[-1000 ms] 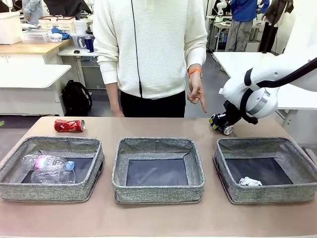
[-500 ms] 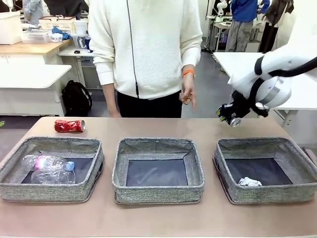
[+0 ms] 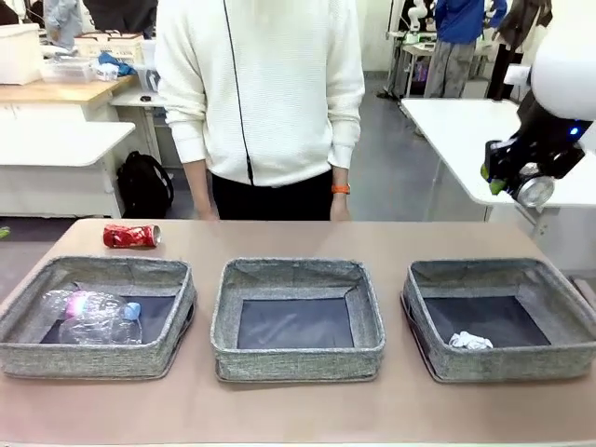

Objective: Sort the waste into the appropriate baskets.
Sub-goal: Pick up the waste item pointed out by the person.

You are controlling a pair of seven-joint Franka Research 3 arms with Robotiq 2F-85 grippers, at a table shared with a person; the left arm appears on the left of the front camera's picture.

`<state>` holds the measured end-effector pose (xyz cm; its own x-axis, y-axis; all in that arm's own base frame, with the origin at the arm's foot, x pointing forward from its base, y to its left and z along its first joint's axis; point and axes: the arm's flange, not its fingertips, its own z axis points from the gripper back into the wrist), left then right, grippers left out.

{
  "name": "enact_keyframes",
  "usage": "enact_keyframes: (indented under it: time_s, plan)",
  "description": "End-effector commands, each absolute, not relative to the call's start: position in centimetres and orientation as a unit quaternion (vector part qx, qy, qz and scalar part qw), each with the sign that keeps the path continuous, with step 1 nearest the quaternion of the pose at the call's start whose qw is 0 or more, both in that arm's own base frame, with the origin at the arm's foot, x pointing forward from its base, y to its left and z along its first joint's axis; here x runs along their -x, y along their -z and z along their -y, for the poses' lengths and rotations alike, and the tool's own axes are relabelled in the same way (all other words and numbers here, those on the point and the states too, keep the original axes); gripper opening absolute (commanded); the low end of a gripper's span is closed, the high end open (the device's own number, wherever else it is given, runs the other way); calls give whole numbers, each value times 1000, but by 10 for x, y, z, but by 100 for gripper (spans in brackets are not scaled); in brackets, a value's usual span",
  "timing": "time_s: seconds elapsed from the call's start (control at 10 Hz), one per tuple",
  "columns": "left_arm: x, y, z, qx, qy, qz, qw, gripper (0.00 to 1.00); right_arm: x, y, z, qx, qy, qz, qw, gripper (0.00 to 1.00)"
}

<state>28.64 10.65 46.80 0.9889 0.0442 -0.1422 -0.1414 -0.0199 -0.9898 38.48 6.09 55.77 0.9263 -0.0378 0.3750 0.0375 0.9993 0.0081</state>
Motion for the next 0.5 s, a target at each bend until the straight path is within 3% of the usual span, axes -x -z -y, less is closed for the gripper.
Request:
enact_keyframes:
  time_s: [0.0,0.1,0.2,0.3,0.4]
  plan:
    - [-285,-470,-107,718,-58,-29,693,100,-383,-541,-74,9,31,179,983,0]
    - [-285,-470,-107,718,-58,-29,693,100,-412,-529,-64,-28,4,161,987,0]
    - [-285,-470,-107,718,-58,-29,693,100,-368,-557,-72,7,19,189,982,0]
    - [-285,-470,-107,718,-58,-29,693,100,-368,-557,-72,7,19,189,982,0]
    - [-285,-470,-107,718,-58,-29,693,100,-377,-541,-74,-1,14,172,985,34]
